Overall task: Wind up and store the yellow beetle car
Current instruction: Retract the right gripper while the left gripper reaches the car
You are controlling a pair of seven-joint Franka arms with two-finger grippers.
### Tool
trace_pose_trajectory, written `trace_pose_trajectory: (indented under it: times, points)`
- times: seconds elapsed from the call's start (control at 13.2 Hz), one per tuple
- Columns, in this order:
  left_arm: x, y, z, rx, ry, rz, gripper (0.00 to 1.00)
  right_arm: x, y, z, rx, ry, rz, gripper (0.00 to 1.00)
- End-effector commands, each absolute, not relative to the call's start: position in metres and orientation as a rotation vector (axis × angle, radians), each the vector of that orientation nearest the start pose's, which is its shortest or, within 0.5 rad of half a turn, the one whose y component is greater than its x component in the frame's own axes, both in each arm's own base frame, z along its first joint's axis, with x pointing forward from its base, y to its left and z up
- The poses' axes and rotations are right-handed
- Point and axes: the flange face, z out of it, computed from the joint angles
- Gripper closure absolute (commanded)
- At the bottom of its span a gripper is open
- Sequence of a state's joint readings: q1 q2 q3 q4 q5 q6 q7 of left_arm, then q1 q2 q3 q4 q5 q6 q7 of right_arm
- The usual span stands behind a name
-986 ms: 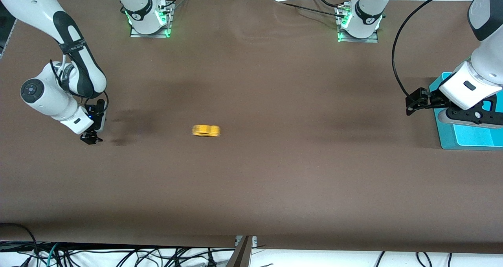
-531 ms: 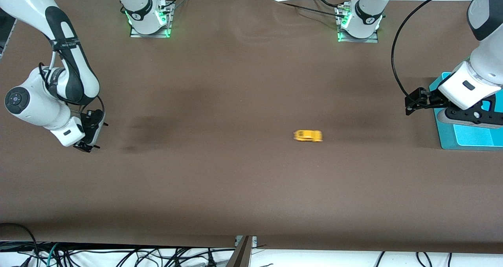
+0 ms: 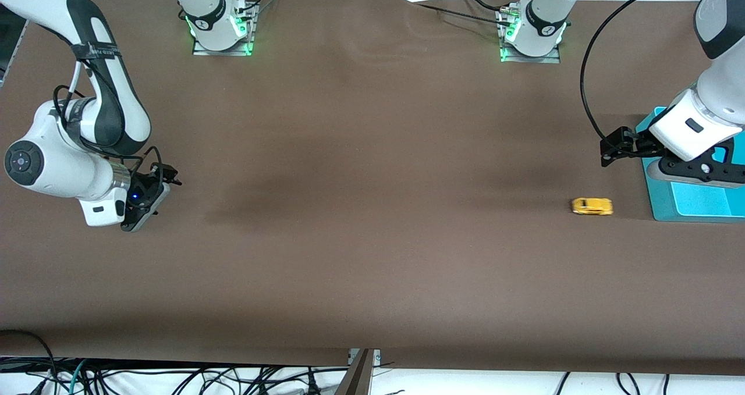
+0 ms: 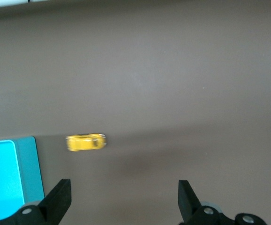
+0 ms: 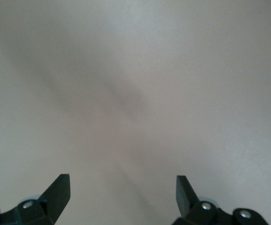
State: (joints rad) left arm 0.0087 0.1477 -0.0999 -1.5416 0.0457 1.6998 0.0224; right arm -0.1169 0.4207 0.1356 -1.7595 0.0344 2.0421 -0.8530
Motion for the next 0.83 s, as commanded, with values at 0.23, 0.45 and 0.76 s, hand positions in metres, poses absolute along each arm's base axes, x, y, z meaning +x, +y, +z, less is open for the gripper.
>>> trace_pose_trajectory:
  times: [0.23, 0.45, 0.76]
  points:
    - [0.611, -0.048, 0.556, -3.117, 0.196, 0.026, 0.00, 0.646, 0.047, 0.383, -2.948, -0.566, 0.263, 0.00]
    - [0.619, -0.043, 0.535, -3.116, 0.197, 0.081, 0.00, 0.639, 0.084, 0.428, -3.024, -0.305, 0.257, 0.00]
    - [0.630, 0.008, 0.498, -3.102, 0.540, 0.178, 0.00, 0.637, 0.081, 0.491, -3.032, -0.311, 0.227, 0.00]
